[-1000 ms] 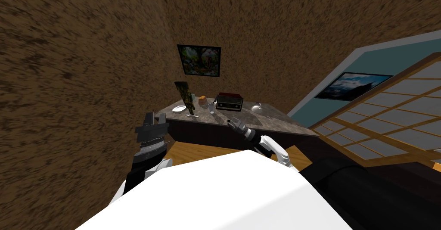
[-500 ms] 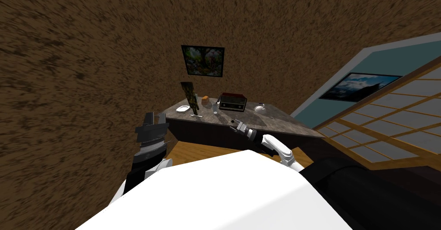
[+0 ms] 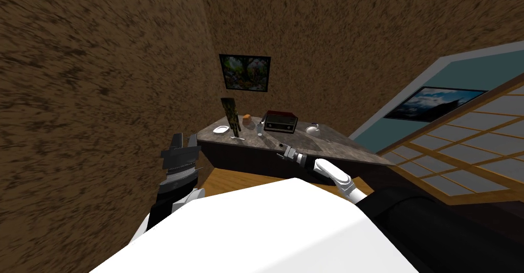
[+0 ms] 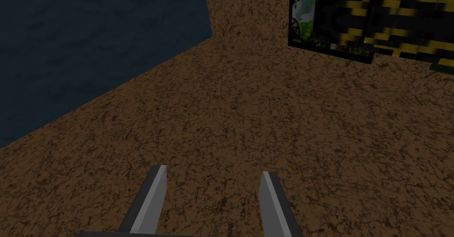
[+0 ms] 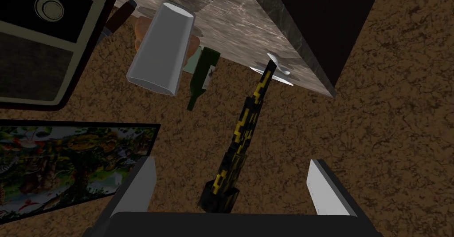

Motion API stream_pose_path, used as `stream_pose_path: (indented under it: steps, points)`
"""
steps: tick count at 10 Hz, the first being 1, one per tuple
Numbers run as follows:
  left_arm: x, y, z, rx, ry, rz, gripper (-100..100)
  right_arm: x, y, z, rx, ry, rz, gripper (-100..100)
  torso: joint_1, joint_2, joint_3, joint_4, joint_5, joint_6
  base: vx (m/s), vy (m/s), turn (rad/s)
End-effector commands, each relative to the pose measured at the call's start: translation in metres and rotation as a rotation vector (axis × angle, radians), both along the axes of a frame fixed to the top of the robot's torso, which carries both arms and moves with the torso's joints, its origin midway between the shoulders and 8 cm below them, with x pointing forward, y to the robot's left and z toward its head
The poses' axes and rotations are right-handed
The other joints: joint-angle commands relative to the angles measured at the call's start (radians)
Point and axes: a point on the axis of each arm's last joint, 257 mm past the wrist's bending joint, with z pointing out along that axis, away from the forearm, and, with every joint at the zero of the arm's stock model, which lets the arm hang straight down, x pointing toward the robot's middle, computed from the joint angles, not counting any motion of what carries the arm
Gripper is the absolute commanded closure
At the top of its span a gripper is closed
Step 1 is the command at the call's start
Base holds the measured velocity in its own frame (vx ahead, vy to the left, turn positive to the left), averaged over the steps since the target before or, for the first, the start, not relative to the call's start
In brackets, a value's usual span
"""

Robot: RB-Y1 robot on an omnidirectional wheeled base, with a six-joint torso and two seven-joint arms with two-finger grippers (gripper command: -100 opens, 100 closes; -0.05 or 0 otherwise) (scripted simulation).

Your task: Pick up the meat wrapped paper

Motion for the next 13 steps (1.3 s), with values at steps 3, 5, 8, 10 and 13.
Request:
stream_pose_path:
  steps: [3,5,8,10,13]
  points:
    - [0.000,0.000,0.000,0.000,0.000,0.000,0,-0.001,-0.044,-0.026,-0.212,0.007,-0.001,-100,-0.001,0.001,0.001,0.000,0.000,0.000,0.034,0.104,0.007]
    - [0.000,0.000,0.000,0.000,0.000,0.000,0,-0.002,-0.067,-0.037,-0.314,0.011,-0.001,-100,0.000,-0.001,0.000,0.000,0.000,0.000,0.057,0.101,0.001]
    - [0.000,0.000,0.000,0.000,0.000,0.000,0,-0.003,-0.091,-0.047,-0.416,0.016,0.000,-100,-0.001,-0.002,-0.001,0.000,0.000,0.000,0.062,0.088,-0.003]
    - [0.000,0.000,0.000,0.000,0.000,0.000,0,-0.005,-0.114,-0.054,-0.501,0.024,-0.002,-100,0.001,-0.001,0.000,0.000,0.000,0.000,0.055,0.112,-0.008]
    - [0.000,0.000,0.000,0.000,0.000,0.000,0,-0.009,-0.160,-0.064,-0.652,0.045,-0.010,-100,0.002,-0.004,-0.002,-0.001,0.000,0.000,0.091,0.114,-0.014]
